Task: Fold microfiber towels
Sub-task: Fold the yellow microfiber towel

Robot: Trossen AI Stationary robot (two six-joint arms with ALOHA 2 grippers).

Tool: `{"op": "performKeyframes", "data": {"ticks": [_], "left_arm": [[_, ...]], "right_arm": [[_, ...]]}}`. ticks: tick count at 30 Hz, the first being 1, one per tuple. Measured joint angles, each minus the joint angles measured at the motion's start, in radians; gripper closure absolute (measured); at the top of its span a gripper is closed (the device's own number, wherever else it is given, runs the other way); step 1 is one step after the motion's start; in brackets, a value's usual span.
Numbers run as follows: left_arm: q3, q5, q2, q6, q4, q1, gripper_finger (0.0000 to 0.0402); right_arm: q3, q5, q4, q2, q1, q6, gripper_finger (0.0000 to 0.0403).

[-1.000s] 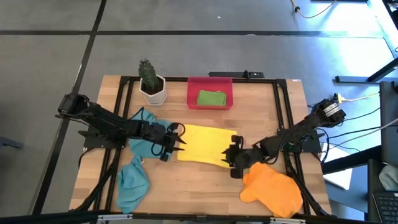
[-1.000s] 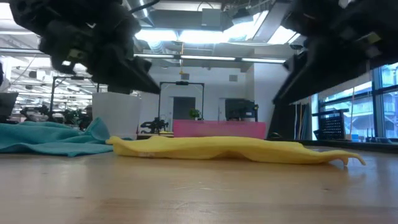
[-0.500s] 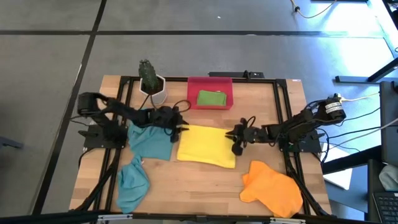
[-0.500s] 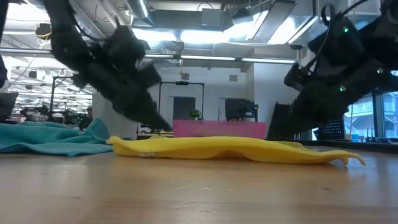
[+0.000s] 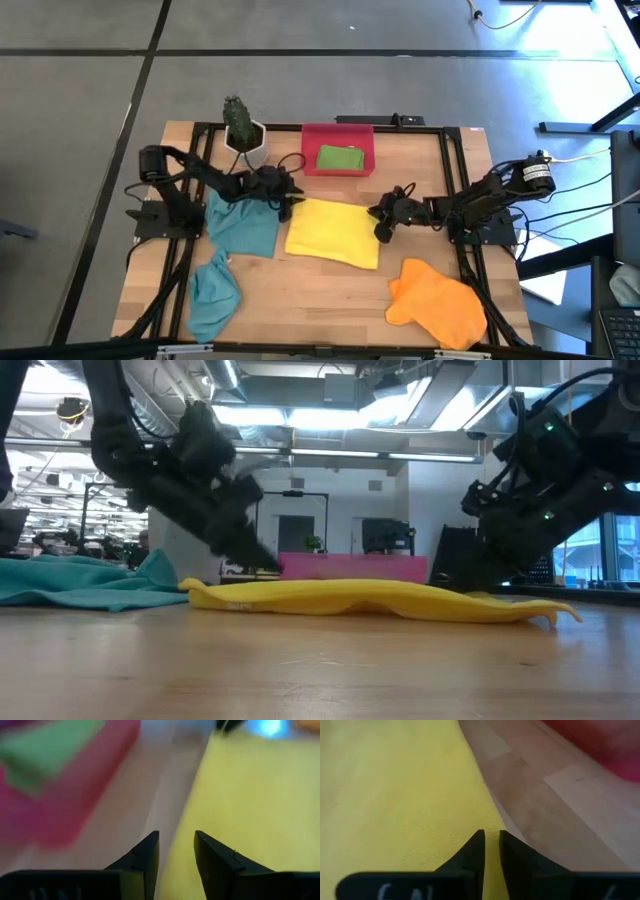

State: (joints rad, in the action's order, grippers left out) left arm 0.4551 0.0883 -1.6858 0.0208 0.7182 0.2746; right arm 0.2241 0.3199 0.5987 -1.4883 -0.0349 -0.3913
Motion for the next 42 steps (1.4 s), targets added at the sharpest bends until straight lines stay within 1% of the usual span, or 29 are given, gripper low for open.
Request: {"op": "performKeyframes", "data": {"ticks": [4,7,9,13,15,17,20,24,29,32,36,39,42], "left_arm": [[-0.001,0.008,0.058,0.003,0.008,-0.063,0.0287],[-0.001,0.025,0.071,0.003,0.059,-0.152,0.0287],[0.000,0.017,0.066,0.003,0.086,-0.223,0.0287],[0.030,-0.090,0.034,-0.004,0.094,-0.350,0.0287],[0.065,-0.134,0.008,-0.011,0.099,-0.392,0.0287],[0.103,-0.158,-0.019,-0.031,0.096,-0.420,0.0287],[0.175,-0.176,-0.076,-0.048,0.088,-0.433,0.0287],[0.275,-0.180,-0.177,-0.048,0.045,-0.423,0.0287],[0.393,-0.127,-0.315,-0.023,-0.049,-0.413,0.0287],[0.457,-0.123,-0.376,-0.020,-0.139,-0.412,0.0287],[0.522,-0.124,-0.396,-0.004,-0.245,-0.412,0.0287],[0.532,-0.124,-0.391,-0.010,-0.261,-0.415,0.0287],[0.529,-0.125,-0.360,-0.029,-0.300,-0.420,0.0287]], "right_arm": [[0.000,0.001,0.000,0.000,0.008,-0.002,0.0344],[0.000,0.001,0.000,0.000,0.008,-0.010,0.0344],[0.000,0.006,0.000,0.000,0.007,-0.024,0.0344],[0.000,0.031,0.000,0.000,0.007,-0.024,0.0344],[0.000,0.039,0.001,0.000,0.007,-0.024,0.0344],[0.000,0.040,0.001,0.000,0.007,-0.026,0.0344],[0.000,0.040,0.001,0.000,0.007,-0.027,0.0344],[0.000,0.038,0.001,-0.001,0.007,-0.046,0.0344],[0.000,0.037,-0.003,-0.001,0.007,-0.047,0.0344],[0.000,0.037,-0.004,-0.001,0.007,-0.047,0.0344],[0.000,0.036,-0.006,-0.001,0.007,-0.047,0.0344],[0.000,0.036,-0.007,-0.001,0.007,-0.047,0.0344],[0.000,0.033,-0.011,-0.001,0.007,-0.047,0.0344]]}}
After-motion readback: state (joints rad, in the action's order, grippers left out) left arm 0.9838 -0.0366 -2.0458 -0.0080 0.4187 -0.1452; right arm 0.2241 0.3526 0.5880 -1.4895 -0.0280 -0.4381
